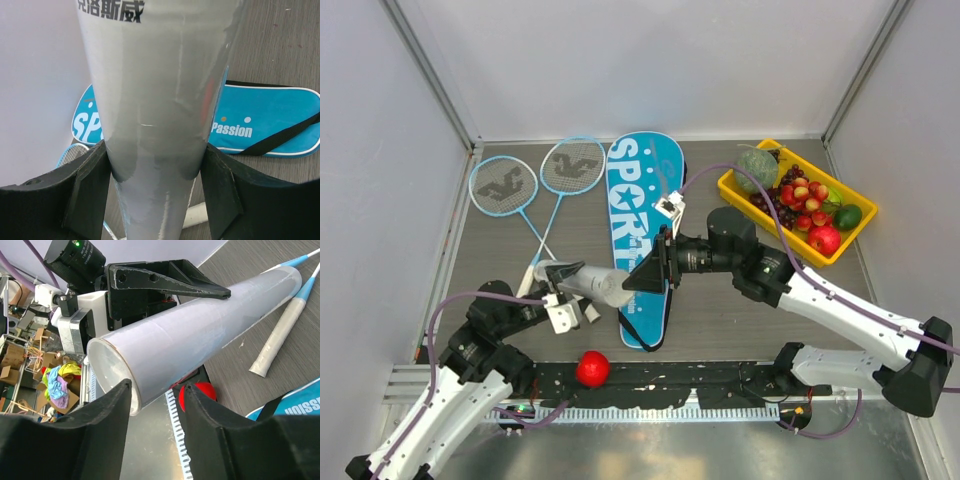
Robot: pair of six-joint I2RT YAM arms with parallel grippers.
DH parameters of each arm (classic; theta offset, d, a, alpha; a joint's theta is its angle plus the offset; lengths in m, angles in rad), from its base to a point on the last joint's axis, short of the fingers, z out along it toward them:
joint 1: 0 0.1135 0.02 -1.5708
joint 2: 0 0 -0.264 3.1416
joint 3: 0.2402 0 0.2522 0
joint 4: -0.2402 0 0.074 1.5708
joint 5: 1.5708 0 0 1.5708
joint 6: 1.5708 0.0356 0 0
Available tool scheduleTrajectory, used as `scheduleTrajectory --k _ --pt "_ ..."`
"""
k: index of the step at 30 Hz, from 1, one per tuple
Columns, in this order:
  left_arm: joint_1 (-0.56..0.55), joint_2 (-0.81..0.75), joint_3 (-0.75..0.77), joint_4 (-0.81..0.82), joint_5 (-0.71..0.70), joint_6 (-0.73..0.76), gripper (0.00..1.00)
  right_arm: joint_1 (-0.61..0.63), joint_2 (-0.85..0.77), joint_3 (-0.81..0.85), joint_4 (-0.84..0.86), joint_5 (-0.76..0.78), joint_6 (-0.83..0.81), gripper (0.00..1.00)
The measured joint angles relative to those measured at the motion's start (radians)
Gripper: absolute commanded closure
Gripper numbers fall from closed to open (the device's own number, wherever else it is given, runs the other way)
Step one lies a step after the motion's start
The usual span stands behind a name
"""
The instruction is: Pack up the badminton gear
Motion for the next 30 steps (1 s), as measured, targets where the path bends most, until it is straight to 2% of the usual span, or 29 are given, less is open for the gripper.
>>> scheduleTrajectory --k 1,4,7,9,13,14,18,19,20,25,30 --pt "0.0 -0.004 0.0 0.0 0.002 0.0 0.94 0.0 0.002 0.0 0.001 0.0 0.006 0.48" --pt "0.0 -0.006 0.0 0.0 -0.001 0.0 0.94 0.0 0.007 0.002 0.001 0.006 0.025 0.59" --pt "0.002 -0.006 0.0 -0.005 -0.012 -0.001 0.94 0.002 0.016 0.009 0.006 0.012 0.044 0.59" --pt "0.002 -0.006 0.0 -0.009 -0.021 -0.002 0.94 0.004 0.019 0.009 0.011 0.017 0.055 0.45" --pt "0.001 -0.006 0.026 -0.023 -0.039 -0.006 0.92 0.004 0.006 0.013 0.003 0.055 0.05 0.3" --pt "0.0 -0.006 0.037 -0.024 -0.043 -0.011 0.91 0.004 -0.003 0.015 0.0 0.068 0.047 0.23" --pt "-0.008 -0.007 0.107 0.0 -0.06 -0.097 0.87 0.004 -0.116 0.013 0.012 0.145 -0.018 0.06" --pt "-0.008 -0.007 0.129 0.02 -0.07 -0.14 0.88 0.004 -0.167 -0.003 0.048 0.163 -0.042 0.01" --pt "-0.008 -0.007 0.149 0.039 -0.085 -0.177 0.87 0.004 -0.206 -0.021 0.083 0.174 -0.056 0.04" --pt "-0.01 0.037 0.262 0.117 -0.228 -0.478 0.91 0.004 -0.372 -0.168 0.312 0.222 -0.148 0.05" --pt "-0.01 0.124 0.354 0.163 -0.417 -0.851 0.92 0.004 -0.328 -0.197 0.401 0.235 -0.227 0.05"
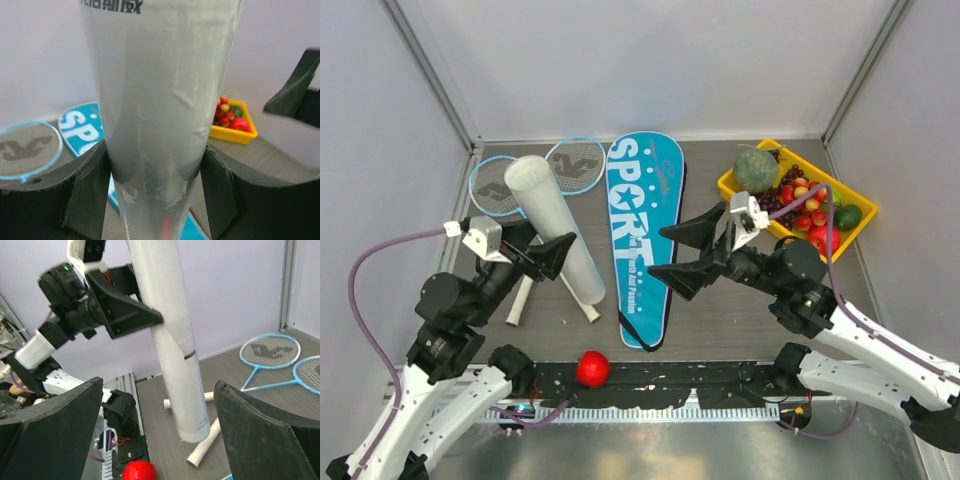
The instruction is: Pack up the badminton gear
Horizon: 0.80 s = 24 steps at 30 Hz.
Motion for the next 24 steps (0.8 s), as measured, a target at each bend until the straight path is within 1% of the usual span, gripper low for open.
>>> scheduleTrajectory --k 4,5,8,11,13,14,15,16,20,21,22,23,24 --pt "0.0 0.042 -0.006 0.055 -0.029 -0.182 0.91 0.0 0.112 0.027 0.006 -0.011 -0.014 0.04" --pt "0.0 0.049 -0.018 0.079 -0.027 -0.22 0.91 -0.034 0.153 0.037 0.005 -0.039 -0.01 0.04" --pt "0.0 0.056 -0.068 0.161 -0.022 -0.314 0.91 -0.04 0.259 0.065 0.008 -0.03 0.014 0.04" --pt "0.0 0.066 -0.121 0.24 -0.008 -0.391 0.91 0.032 0.356 0.083 0.01 -0.065 0.032 0.02" --pt "0.0 0.076 -0.14 0.263 -0.004 -0.431 0.91 0.059 0.399 0.092 0.006 -0.076 0.035 0.0" --pt "0.0 0.082 -0.145 0.269 -0.001 -0.447 0.91 0.069 0.417 0.097 0.006 -0.081 0.035 0.05" --pt "-0.002 0.089 -0.147 0.273 0.002 -0.46 0.91 0.076 0.435 0.102 0.005 -0.083 0.034 0.07" --pt "-0.002 0.094 -0.148 0.275 0.003 -0.467 0.91 0.08 0.449 0.107 0.005 -0.083 0.033 0.14" --pt "-0.002 0.101 -0.158 0.287 0.005 -0.494 0.9 0.082 0.48 0.116 -0.005 -0.071 0.031 0.19" --pt "-0.002 0.101 -0.165 0.298 0.006 -0.499 0.9 0.084 0.481 0.116 -0.009 -0.067 0.031 0.25" --pt "-0.002 0.101 -0.173 0.306 0.006 -0.509 0.9 0.084 0.483 0.116 -0.015 -0.06 0.03 0.28" --pt "-0.002 0.101 -0.182 0.318 0.006 -0.518 0.89 0.085 0.483 0.116 -0.022 -0.049 0.025 0.43" --pt "-0.002 0.101 -0.189 0.325 0.006 -0.522 0.86 0.085 0.485 0.116 -0.025 -0.045 0.024 0.51"
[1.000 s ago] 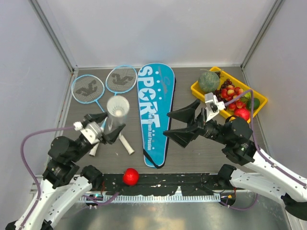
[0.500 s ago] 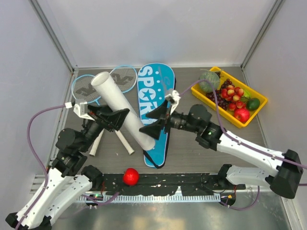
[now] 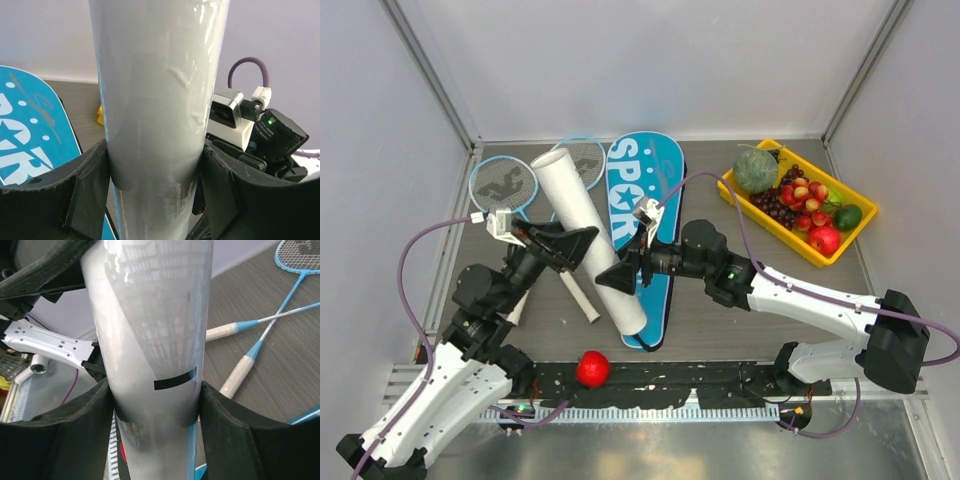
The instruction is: Pack up the badminton gear
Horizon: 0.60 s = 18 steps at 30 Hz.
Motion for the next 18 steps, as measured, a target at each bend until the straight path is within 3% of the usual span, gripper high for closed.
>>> scheduleTrajectory --k 1,3,6,7,8,11,18 --pt "0.0 0.0 -0.007 0.009 0.0 -0.005 0.78 0.0 0.002 0.0 -0.002 0.005 -0.006 0.61" --pt "0.0 0.004 -0.016 0.017 -0.003 -0.011 0.56 0.001 0.004 0.0 -0.011 0.024 -0.01 0.69" --pt "0.0 0.011 -0.018 0.019 -0.005 -0.008 0.27 0.0 0.003 0.0 -0.023 0.049 -0.012 0.73" --pt "0.0 0.011 -0.018 0.017 -0.005 -0.005 0.08 -0.003 0.001 0.0 -0.029 0.055 -0.011 0.74" --pt "0.0 0.011 -0.018 0.016 -0.003 0.001 0.01 -0.007 -0.004 0.0 -0.038 0.056 -0.013 0.73" --pt "-0.001 0.008 -0.018 -0.006 -0.007 0.044 0.01 -0.063 -0.027 0.0 -0.098 0.081 -0.017 0.75" --pt "-0.001 -0.043 -0.018 -0.128 -0.031 0.205 0.01 -0.404 -0.048 0.01 -0.315 0.167 -0.09 0.68"
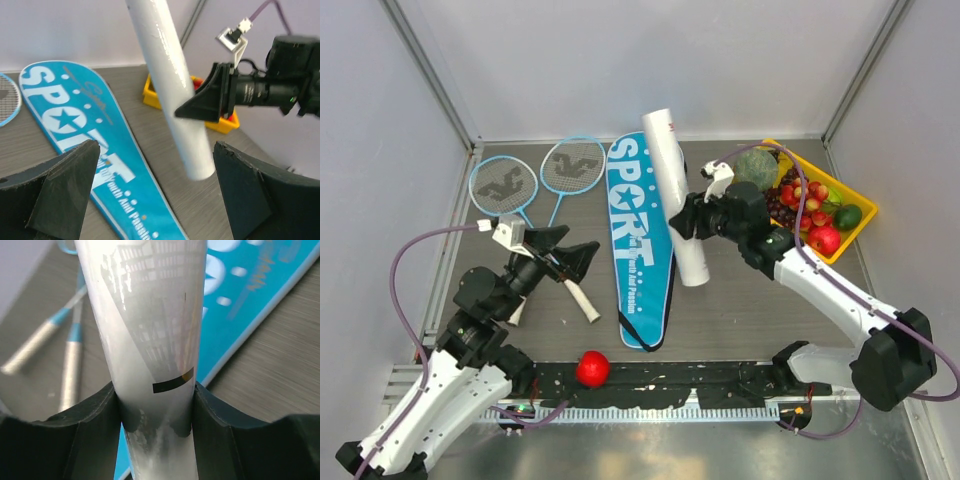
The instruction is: Pack up the badminton gear
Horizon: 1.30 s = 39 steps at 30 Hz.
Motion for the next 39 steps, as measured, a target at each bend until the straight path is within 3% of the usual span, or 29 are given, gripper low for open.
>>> scheduleTrajectory --k 4,11,15,24,27,29,33,39 --pt "0.0 -0.028 0.006 -0.115 -0.011 0.121 0.01 -0.078 0.044 0.069 -0.202 0.131 -0.135 0.67" --pt "0.0 -0.04 0.011 -0.259 -0.047 0.23 0.0 -0.137 0.266 0.198 -0.409 0.317 -0.293 0.64" --pt "0.0 -0.042 0.026 -0.326 -0.055 0.256 0.0 -0.174 0.394 0.251 -0.49 0.367 -0.304 0.63" --pt "0.0 -0.048 0.054 -0.426 -0.114 0.316 0.0 -0.216 0.549 0.282 -0.578 0.482 -0.26 0.53" --pt "0.0 -0.066 0.054 -0.44 -0.129 0.332 0.0 -0.216 0.559 0.288 -0.614 0.527 -0.243 0.32" --pt "0.0 -0.078 0.054 -0.44 -0.141 0.336 0.01 -0.209 0.559 0.295 -0.643 0.549 -0.224 0.24" --pt "0.0 -0.078 0.054 -0.446 -0.16 0.348 0.0 -0.209 0.546 0.299 -0.668 0.566 -0.198 0.18" --pt "0.0 0.002 0.069 -0.491 -0.228 0.346 0.02 -0.214 0.394 0.298 -0.699 0.562 -0.177 0.18"
